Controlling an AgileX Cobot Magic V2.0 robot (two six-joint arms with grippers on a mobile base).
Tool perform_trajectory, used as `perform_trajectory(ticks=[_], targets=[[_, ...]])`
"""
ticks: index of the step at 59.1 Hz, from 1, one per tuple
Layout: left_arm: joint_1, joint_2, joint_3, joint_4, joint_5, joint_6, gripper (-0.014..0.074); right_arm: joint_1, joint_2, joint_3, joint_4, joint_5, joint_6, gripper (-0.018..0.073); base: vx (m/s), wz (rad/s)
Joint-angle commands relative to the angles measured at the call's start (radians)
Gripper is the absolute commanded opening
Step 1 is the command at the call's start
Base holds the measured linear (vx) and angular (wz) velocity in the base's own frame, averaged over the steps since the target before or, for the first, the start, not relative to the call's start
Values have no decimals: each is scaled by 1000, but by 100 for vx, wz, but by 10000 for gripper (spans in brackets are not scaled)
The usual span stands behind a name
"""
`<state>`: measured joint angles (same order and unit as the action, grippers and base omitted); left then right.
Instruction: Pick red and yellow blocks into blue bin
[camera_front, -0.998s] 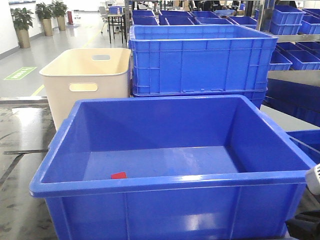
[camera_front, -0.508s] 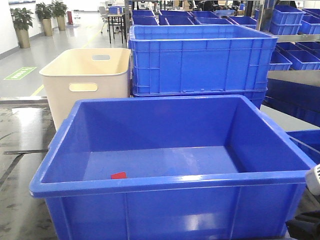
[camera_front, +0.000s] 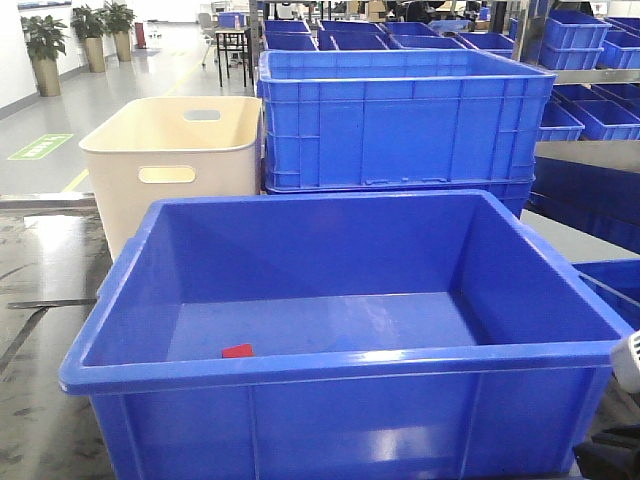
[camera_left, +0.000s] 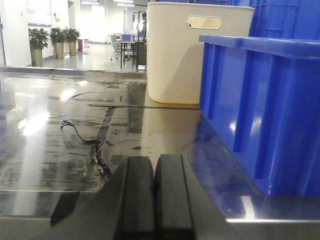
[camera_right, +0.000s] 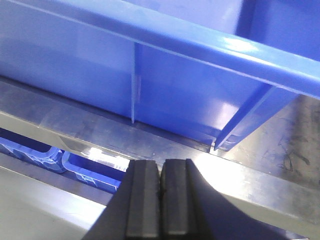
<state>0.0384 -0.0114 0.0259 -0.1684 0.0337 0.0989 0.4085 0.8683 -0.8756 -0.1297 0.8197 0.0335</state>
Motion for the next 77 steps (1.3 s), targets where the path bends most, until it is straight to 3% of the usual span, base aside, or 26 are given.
perform_trajectory(ticks=[1, 14, 24, 77], targets=[[-6, -17, -17, -10, -89, -5, -1, 1, -12, -29, -16, -61, -2, -10, 0, 0], [-6, -17, -17, 7, -92, -11, -1, 1, -12, -29, -16, -61, -2, -10, 0, 0], [-6, -17, -17, 111, -93, -105, -1, 1, -12, -29, -16, -61, -2, -10, 0, 0], [-6, -17, -17, 111, -92, -104, -1, 1, -12, -29, -16, -63, -2, -10, 0, 0]])
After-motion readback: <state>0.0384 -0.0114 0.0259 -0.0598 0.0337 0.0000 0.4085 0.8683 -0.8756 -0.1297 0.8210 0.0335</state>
